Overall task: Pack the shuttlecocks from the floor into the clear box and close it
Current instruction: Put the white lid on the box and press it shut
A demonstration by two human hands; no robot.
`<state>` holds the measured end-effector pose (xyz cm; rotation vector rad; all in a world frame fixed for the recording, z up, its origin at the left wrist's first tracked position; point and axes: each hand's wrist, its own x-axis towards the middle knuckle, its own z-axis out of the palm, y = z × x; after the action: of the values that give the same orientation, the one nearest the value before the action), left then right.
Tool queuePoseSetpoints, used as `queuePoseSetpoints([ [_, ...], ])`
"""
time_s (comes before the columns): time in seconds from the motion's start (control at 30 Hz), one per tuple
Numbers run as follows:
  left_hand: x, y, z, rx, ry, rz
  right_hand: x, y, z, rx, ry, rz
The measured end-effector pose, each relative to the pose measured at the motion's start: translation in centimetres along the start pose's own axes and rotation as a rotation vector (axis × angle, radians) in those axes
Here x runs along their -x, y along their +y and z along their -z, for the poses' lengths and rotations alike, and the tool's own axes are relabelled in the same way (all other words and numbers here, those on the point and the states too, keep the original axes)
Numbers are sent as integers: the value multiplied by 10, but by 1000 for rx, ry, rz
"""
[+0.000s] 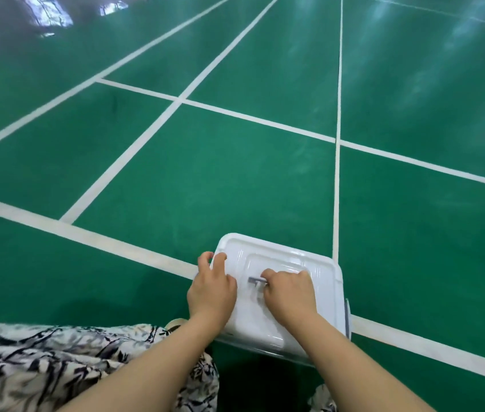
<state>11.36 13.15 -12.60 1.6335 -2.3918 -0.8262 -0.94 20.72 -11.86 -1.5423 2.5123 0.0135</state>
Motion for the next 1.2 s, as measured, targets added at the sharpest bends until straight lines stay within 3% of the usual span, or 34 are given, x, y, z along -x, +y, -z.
queuePoseSetpoints([
  [0.37, 2, -7, -6, -203, -115, 1, 4, 1, 0, -161, -88, -43],
  [0.5, 0, -19, -8, -284, -71, -30, 7, 1, -9, -105, 18, -11],
  [0.57, -1, -27, -12, -334, -29, -55, 7, 1, -19, 6, 157, -4],
  [0.73, 0, -30, -22, -263, -58, -44, 2, 3, -32, -23, 254, -67],
  [0.93, -1, -32, -20, -148, -54, -42, 23, 14, -48, -205, -66, -162],
  [1.03, 3, -34, -19, -57, 74, 51, 37, 28, -52, -196, -2, -267],
  [1.13, 6, -35, -20, 195, 40, 236, 48, 45, -49, -227, 150, -450],
  [1.2, 7, -34, -19, 264, 11, 373, 54, 54, -44, -255, 131, -588],
])
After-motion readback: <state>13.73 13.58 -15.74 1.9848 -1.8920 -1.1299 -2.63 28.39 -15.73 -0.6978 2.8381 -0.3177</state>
